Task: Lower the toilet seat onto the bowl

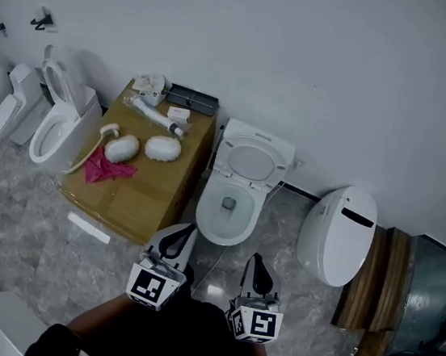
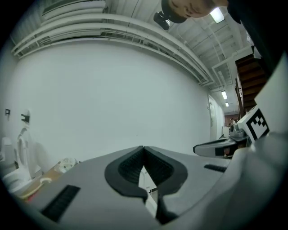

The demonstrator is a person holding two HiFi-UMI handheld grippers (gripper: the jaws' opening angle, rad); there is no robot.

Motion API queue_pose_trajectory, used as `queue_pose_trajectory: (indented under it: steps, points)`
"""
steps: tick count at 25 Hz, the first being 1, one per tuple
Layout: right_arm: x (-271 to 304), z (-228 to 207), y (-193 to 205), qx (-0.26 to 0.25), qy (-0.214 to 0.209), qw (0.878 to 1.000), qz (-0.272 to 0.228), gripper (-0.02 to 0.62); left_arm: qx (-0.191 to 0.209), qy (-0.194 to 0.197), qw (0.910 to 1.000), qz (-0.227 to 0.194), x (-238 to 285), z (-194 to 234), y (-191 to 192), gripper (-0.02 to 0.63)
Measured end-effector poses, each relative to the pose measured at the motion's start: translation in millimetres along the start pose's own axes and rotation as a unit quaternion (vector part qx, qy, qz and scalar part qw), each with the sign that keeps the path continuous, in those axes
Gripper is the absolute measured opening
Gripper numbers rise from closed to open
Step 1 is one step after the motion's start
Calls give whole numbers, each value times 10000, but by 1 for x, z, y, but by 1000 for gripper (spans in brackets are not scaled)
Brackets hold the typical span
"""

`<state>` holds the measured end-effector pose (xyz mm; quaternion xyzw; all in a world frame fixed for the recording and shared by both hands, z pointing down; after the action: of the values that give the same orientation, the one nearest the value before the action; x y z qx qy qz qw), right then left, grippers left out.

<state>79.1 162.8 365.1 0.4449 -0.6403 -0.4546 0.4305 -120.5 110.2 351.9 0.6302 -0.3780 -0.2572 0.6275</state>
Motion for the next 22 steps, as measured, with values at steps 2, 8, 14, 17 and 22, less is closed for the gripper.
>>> queue_pose_trajectory:
  steps: [2,8,14,17,22]
  points:
    - [27,-5,-4,-72,147,9998,72,26,5,120,9998,135,24,21,1,9]
    - [104,-39,-3,-392,208,9977,510,26,611,695,9956,164,102,56,9,9]
    - [183,-90,4,-644,-10,9927,1016,28,669,593,9954,353,169,72,13,9]
    - [225,-120,9,-915,-247,9857,1395,28,364,398,9972,522,199,76,14,9]
    - [300,-169,30,-1574,-759,9645,1978,32,383,314,9971,586,252,79,14,9]
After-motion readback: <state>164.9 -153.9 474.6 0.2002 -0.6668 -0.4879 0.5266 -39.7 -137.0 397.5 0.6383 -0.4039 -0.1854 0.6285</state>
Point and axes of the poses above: the fingertips, and each gripper's own axes: x forward along the fingers, z to its left, y out of its underside, the point moved 6 cm from there along -x, backward along the fingers, and after that the axes turned 9 degrees about x, right-handed, at the moved point
